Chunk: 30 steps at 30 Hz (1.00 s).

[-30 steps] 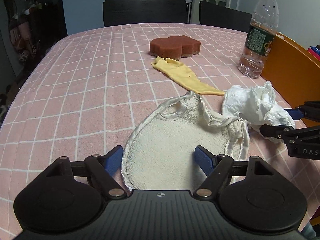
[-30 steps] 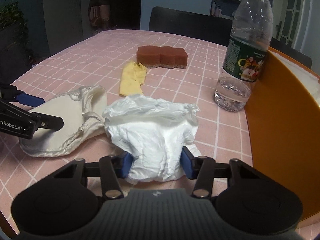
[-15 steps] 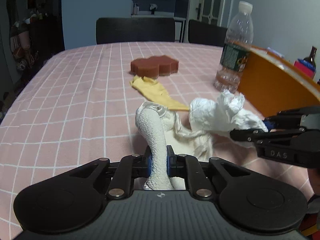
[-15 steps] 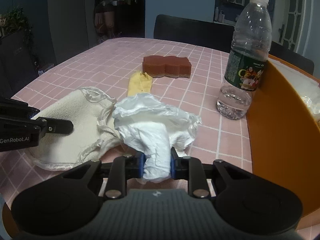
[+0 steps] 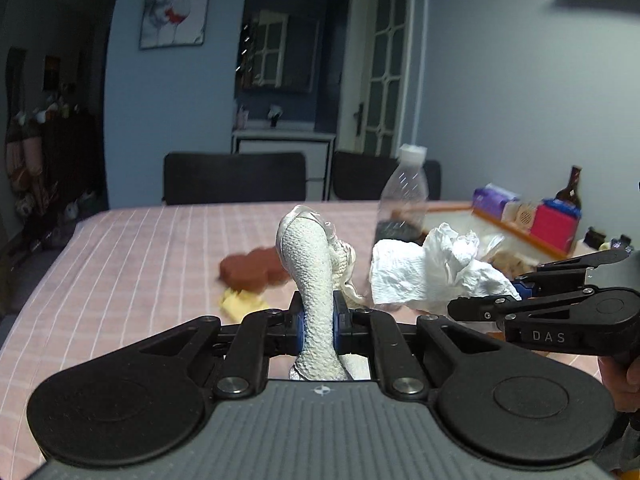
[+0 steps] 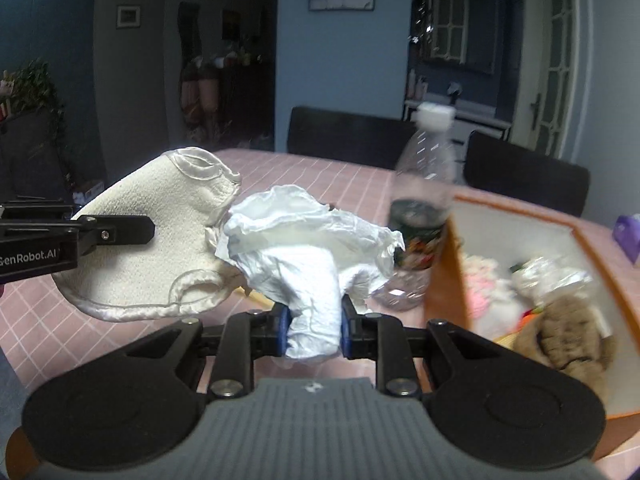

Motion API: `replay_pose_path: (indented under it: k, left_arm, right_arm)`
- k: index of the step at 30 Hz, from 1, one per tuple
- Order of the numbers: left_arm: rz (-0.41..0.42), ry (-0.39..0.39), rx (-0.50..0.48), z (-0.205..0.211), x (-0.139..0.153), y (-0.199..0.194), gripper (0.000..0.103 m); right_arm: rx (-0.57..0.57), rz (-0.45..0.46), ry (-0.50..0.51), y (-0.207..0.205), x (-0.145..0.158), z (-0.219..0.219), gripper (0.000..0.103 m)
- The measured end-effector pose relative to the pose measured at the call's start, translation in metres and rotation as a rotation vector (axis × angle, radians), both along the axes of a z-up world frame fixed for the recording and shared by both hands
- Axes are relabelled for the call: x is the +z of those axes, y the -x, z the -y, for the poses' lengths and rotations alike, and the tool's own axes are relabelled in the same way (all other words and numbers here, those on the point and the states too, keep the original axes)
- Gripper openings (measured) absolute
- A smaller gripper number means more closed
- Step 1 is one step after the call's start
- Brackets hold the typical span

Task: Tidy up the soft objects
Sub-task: 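Lift the cloth bag with the left tool while the right tool lifts the diaper toward the box, then open both tools to drop the cloth bag and diaper into the box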

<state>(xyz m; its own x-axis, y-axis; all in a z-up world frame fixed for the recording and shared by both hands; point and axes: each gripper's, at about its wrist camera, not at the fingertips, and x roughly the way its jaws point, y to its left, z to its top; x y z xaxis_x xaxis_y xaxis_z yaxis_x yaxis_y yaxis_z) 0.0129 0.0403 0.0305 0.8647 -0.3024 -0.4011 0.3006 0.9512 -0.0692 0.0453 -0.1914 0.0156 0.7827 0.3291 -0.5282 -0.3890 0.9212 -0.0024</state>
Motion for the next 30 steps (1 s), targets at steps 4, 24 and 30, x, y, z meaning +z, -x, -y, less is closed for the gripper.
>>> replay_pose_path:
  k: [4, 24, 30]
  left_arm:
    - [0.068, 0.013, -0.078, 0.027, 0.020, -0.004, 0.013]
    - [0.065, -0.207, -0.343, 0.206, 0.010, -0.090, 0.013]
    - [-0.004, -0.327, -0.379, 0.233, -0.013, -0.110, 0.013]
  right_arm:
    - [-0.071, 0.022, 0.019, 0.002, 0.025, 0.033, 0.023]
    - [-0.185, -0.363, 0.147, -0.081, -0.012, 0.144, 0.028]
    - [-0.141, -0.461, 0.117, -0.104, -0.034, 0.149, 0.029]
